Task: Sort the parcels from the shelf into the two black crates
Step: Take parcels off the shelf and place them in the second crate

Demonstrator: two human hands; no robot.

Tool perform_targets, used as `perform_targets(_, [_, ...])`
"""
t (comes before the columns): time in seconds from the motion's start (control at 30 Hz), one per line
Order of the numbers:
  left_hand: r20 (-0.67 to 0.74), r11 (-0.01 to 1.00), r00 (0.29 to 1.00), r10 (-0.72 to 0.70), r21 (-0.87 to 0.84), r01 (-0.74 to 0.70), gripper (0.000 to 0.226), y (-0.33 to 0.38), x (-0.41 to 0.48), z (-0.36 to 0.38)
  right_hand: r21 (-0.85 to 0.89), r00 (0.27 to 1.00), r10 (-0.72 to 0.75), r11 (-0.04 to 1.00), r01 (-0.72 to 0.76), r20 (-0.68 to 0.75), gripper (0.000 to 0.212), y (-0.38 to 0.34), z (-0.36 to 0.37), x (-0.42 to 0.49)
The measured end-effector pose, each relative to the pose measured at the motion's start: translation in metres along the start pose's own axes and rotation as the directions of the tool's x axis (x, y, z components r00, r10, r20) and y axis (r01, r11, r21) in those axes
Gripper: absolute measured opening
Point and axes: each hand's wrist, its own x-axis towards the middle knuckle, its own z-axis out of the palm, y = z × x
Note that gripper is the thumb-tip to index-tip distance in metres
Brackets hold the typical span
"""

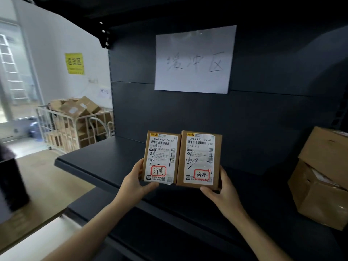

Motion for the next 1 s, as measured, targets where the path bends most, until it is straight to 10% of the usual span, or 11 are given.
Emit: perform_targets(1.0, [-0.469, 0.974, 0.872, -0.139, 0.092, 0.205, 0.069, -0.183, -0.113, -0.432, 0.294, 0.865, -0.251, 0.947, 0.127, 0.434, 0.064, -0.193, 0.464, 0.029])
